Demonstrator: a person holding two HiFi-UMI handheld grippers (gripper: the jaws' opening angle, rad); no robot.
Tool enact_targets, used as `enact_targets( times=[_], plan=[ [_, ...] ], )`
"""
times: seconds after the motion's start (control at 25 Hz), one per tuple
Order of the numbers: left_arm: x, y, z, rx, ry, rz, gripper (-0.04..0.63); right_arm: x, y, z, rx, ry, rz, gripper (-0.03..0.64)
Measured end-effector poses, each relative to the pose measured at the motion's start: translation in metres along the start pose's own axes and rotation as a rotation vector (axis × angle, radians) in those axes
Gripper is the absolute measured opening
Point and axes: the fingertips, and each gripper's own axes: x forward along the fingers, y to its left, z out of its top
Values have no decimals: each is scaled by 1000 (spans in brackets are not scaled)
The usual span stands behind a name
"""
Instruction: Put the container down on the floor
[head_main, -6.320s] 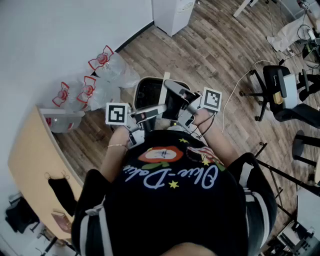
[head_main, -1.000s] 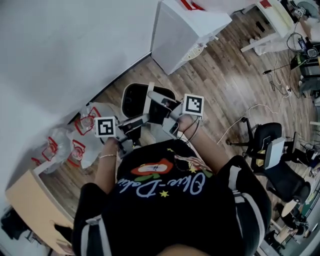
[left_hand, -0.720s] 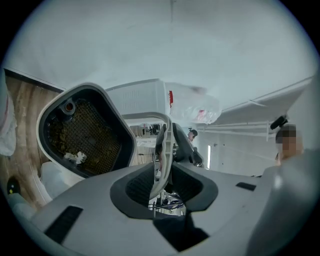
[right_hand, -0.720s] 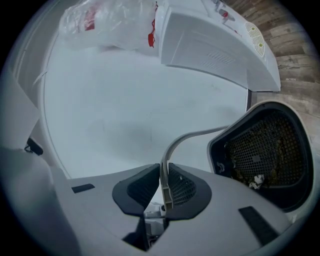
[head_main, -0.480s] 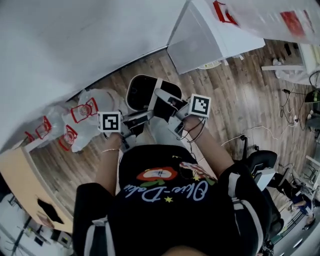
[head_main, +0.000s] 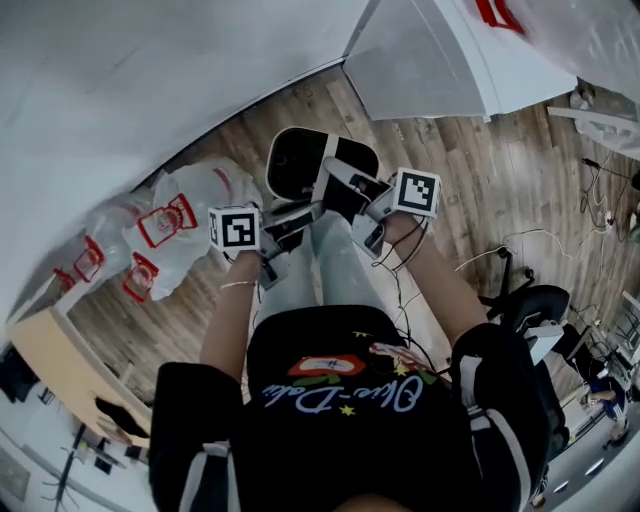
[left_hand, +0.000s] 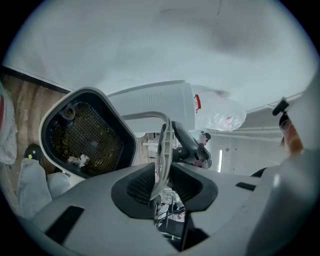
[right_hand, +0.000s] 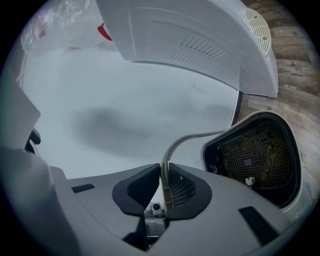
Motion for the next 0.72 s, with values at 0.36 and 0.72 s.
enact_targets(
  times=[0.36,0.72],
  plan=[
    [28,72,23,-2,51,27,100,30,-63,33,-20,-26,-18,43],
    [44,134,32,25,102,45,79,61,-124,43,-28,2,-69,43]
  ],
)
